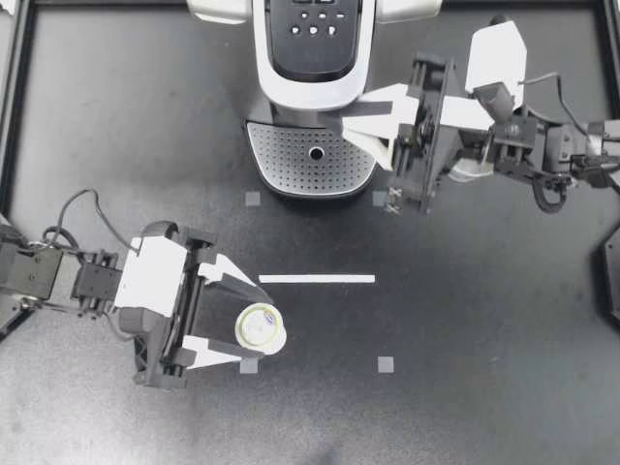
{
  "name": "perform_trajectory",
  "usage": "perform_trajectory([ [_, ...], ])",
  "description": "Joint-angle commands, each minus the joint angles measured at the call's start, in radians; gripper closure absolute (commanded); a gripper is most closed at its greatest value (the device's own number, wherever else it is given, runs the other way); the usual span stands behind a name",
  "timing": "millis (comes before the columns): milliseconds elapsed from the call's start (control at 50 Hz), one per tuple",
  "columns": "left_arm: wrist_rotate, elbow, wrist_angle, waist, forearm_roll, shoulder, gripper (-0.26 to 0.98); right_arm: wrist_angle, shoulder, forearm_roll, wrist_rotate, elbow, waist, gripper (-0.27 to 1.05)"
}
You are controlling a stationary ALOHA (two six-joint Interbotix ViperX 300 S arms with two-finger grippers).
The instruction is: Place the coffee capsule inside the capsule container, then place the cup onto the center of the cup tray, then push the 'Hot Water' and 'Travel Mug' buttons.
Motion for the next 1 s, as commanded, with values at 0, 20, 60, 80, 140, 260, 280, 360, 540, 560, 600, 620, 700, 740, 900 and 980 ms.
perform_trajectory([
  [0, -0.002, -0.014, -0.011, 0.003, -0.003, -0.018, 0.27, -0.031, -0.028, 0.002, -0.015, -0.043, -0.009, 0.75],
  [20, -0.002, -0.014, -0.009, 0.003, -0.002, -0.018, 0.27, -0.034, -0.028, 0.002, -0.021, -0.046, -0.008, 0.75],
  [60, -0.002, -0.014, -0.009, 0.003, -0.003, -0.018, 0.27, -0.037, -0.028, 0.002, -0.031, -0.054, -0.008, 0.75],
  [80, -0.002, -0.014, -0.009, 0.003, -0.003, -0.018, 0.27, -0.038, -0.028, 0.003, -0.037, -0.058, -0.009, 0.75],
  [140, -0.002, -0.014, -0.009, 0.005, -0.003, -0.018, 0.27, -0.040, -0.032, 0.006, -0.052, -0.072, -0.009, 0.75],
  [260, -0.002, -0.014, -0.009, 0.003, -0.005, -0.018, 0.27, -0.044, -0.048, 0.009, -0.080, -0.103, -0.017, 0.75],
  [280, -0.002, -0.014, -0.011, 0.003, -0.005, -0.018, 0.27, -0.043, -0.049, 0.011, -0.083, -0.107, -0.020, 0.75],
  [360, -0.002, -0.014, -0.011, 0.003, -0.003, -0.018, 0.27, -0.044, -0.064, 0.023, -0.092, -0.121, -0.046, 0.75],
  [540, -0.002, -0.014, -0.009, 0.003, -0.005, -0.017, 0.27, -0.054, -0.101, 0.026, -0.094, -0.137, -0.095, 0.75],
  [560, -0.002, -0.014, -0.011, 0.003, -0.005, -0.017, 0.27, -0.052, -0.106, 0.026, -0.094, -0.137, -0.103, 0.75],
  [600, -0.002, -0.014, -0.009, 0.003, -0.003, -0.014, 0.27, -0.052, -0.109, 0.026, -0.094, -0.133, -0.112, 0.75],
  [620, -0.002, -0.014, -0.009, 0.003, -0.005, -0.014, 0.27, -0.052, -0.112, 0.028, -0.094, -0.137, -0.118, 0.75],
  [700, 0.000, -0.014, -0.011, 0.003, -0.005, -0.012, 0.27, -0.054, -0.112, 0.028, -0.092, -0.137, -0.137, 0.75],
  [740, 0.000, -0.015, -0.011, 0.003, -0.005, -0.012, 0.27, -0.052, -0.109, 0.028, -0.092, -0.140, -0.147, 0.75],
  [900, 0.002, -0.014, -0.018, 0.003, -0.003, -0.012, 0.27, -0.052, -0.098, 0.028, -0.087, -0.146, -0.192, 0.75],
  [980, 0.002, -0.014, -0.018, 0.003, -0.003, -0.012, 0.27, -0.052, -0.092, 0.028, -0.084, -0.152, -0.213, 0.75],
])
